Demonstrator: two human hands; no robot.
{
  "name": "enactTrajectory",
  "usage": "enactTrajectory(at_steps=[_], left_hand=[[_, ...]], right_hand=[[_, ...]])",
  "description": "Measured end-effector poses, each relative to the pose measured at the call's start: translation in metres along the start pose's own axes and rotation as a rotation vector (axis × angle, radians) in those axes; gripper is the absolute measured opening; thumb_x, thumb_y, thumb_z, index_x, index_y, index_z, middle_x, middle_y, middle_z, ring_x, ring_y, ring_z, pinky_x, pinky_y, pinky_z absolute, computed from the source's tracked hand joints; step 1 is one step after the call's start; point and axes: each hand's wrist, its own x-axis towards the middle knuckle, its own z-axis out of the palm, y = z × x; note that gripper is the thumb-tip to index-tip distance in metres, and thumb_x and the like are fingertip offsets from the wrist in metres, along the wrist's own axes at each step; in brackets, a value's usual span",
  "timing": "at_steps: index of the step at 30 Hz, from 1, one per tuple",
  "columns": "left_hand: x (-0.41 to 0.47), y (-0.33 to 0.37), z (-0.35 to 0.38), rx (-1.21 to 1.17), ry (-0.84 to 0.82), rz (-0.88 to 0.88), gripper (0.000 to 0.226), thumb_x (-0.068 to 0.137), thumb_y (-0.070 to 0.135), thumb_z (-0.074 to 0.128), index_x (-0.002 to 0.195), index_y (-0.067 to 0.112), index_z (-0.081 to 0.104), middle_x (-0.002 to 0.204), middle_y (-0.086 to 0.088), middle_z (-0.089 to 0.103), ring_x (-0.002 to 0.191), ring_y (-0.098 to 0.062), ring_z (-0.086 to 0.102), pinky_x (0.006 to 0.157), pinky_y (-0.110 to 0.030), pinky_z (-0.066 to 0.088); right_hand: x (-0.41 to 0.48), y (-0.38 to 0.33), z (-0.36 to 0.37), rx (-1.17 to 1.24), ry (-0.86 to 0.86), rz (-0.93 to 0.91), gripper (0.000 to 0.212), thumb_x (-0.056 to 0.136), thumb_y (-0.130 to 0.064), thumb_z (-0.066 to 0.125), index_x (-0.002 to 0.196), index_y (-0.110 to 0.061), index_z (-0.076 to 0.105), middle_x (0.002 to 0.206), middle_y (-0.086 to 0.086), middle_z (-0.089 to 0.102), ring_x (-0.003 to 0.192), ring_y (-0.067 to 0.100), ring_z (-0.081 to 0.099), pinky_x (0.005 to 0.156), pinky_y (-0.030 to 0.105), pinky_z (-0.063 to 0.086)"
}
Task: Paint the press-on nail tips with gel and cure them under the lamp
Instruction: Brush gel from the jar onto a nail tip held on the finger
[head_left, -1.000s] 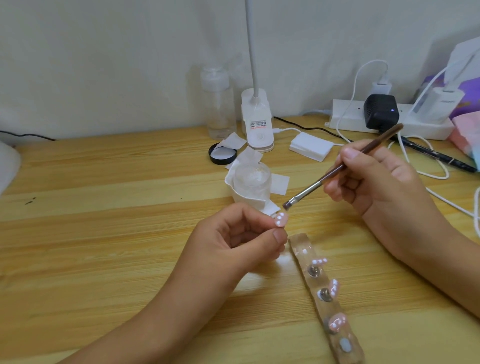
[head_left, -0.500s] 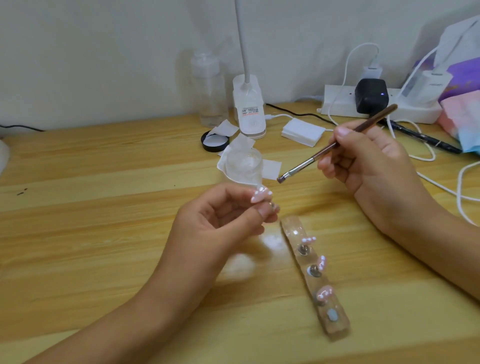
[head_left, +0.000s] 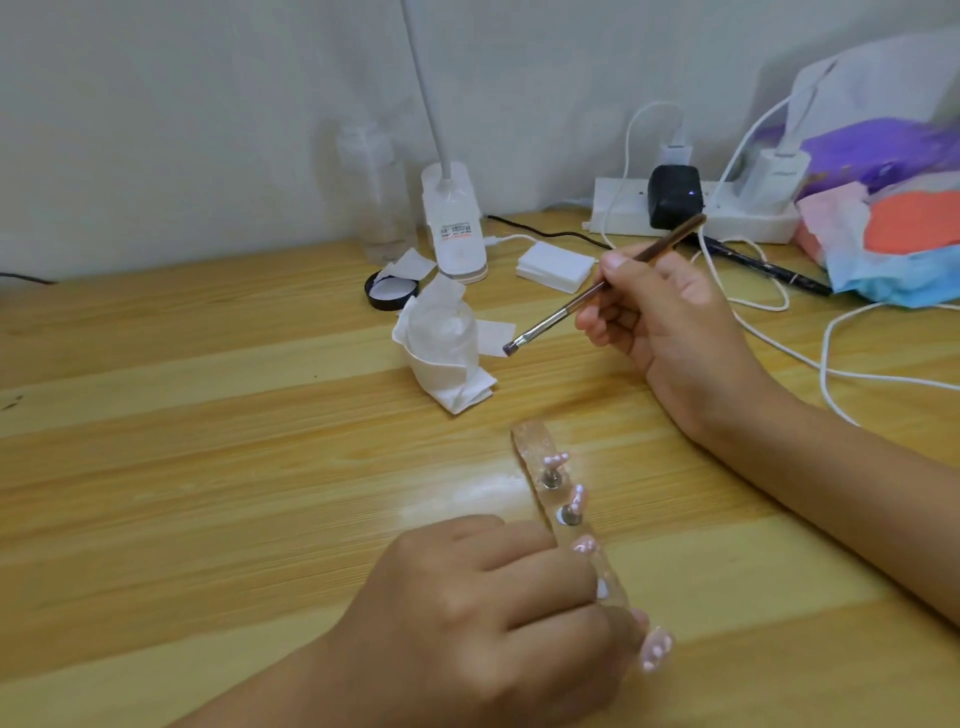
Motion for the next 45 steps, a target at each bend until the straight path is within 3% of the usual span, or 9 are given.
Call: enactTrajectory(at_steps=[4,11,16,20,22,25,27,31,45], left_hand=[[-0.003,-0.006,0.000,-0.017,-0.044,-0.021,0.025,0.091,0.031,0.062,0.068,0.027,0.073,0.069,0.006,0.031,0.069,-0.009,0.021,0.058,-0.017,0.021],[-0.015,-0.027,-0.008,0.027,-0.166,-0.007,0.005,0.081,0.029,0.076,0.077,0.029,0.075,0.059,0.007,0.038,0.055,-0.010,0.030,0.046,-0.019,0.026],[-0.006,-0.047,-0.012,-0.130,-0.121,-0.401,0.009,0.081,0.039,0.066,0.077,0.031,0.069,0.066,0.020,0.044,0.065,0.005,0.043,0.053,-0.016,0.034],[-0.001,-0.049,-0.006,-0.287,-0.102,-0.574,0.011,0.077,0.044,0.067,0.084,0.036,0.068,0.071,0.013,0.046,0.070,-0.003,0.048,0.060,-0.017,0.033],[0.004,-0.045,-0.013,-0.251,-0.098,-0.459,0.009,0.080,0.038,0.069,0.080,0.028,0.069,0.067,0.012,0.044,0.065,-0.005,0.045,0.060,-0.018,0.033],[0.002,-0.028,-0.025,0.018,-0.105,0.040,0.013,0.087,0.021,0.067,0.077,0.016,0.072,0.066,0.003,0.045,0.060,-0.017,0.032,0.054,-0.023,0.032],[-0.001,-0.017,-0.025,0.099,-0.164,0.240,0.019,0.094,0.017,0.057,0.087,0.019,0.075,0.069,0.003,0.044,0.064,-0.015,0.028,0.054,-0.025,0.030],[0.003,-0.008,-0.016,0.139,-0.195,0.275,0.023,0.099,0.019,0.053,0.098,0.023,0.076,0.070,0.006,0.051,0.068,-0.012,0.034,0.054,-0.024,0.033],[0.000,-0.001,-0.008,0.195,-0.094,0.127,0.024,0.096,0.024,0.061,0.080,0.018,0.078,0.061,0.004,0.050,0.053,-0.015,0.042,0.043,-0.025,0.036]], right_hand=[[0.000,0.002,-0.001,0.012,0.014,-0.007,0.007,0.093,-0.023,0.058,0.091,-0.016,0.058,0.067,0.002,0.069,0.062,0.011,0.064,0.058,0.021,0.051],[-0.002,-0.001,-0.005,-0.007,0.028,-0.013,0.010,0.099,-0.019,0.055,0.092,-0.015,0.060,0.067,0.003,0.069,0.062,0.011,0.063,0.058,0.020,0.051],[0.000,-0.002,-0.004,-0.008,0.013,-0.013,0.014,0.092,-0.026,0.057,0.086,-0.018,0.066,0.066,0.001,0.067,0.061,0.012,0.063,0.057,0.021,0.050],[0.001,-0.001,-0.003,-0.005,0.012,-0.017,0.013,0.091,-0.025,0.057,0.084,-0.019,0.065,0.065,0.000,0.066,0.060,0.011,0.063,0.056,0.020,0.050],[0.002,-0.003,-0.003,0.001,0.029,-0.017,0.012,0.091,-0.025,0.057,0.083,-0.019,0.064,0.064,-0.001,0.066,0.059,0.011,0.063,0.056,0.020,0.050],[0.001,-0.003,-0.002,-0.004,0.035,-0.011,0.011,0.092,-0.024,0.057,0.085,-0.018,0.063,0.065,-0.001,0.066,0.059,0.010,0.062,0.057,0.021,0.050],[0.000,-0.003,-0.003,-0.001,0.043,-0.010,0.011,0.092,-0.025,0.058,0.085,-0.018,0.063,0.065,-0.001,0.066,0.059,0.011,0.061,0.057,0.021,0.050],[-0.001,-0.003,-0.002,-0.016,0.051,-0.008,0.012,0.090,-0.028,0.059,0.087,-0.017,0.063,0.067,0.000,0.067,0.059,0.012,0.061,0.057,0.021,0.050],[-0.005,-0.008,-0.001,-0.081,0.044,0.000,0.014,0.100,-0.020,0.053,0.089,-0.015,0.060,0.066,-0.002,0.067,0.064,0.013,0.060,0.060,0.022,0.050]])
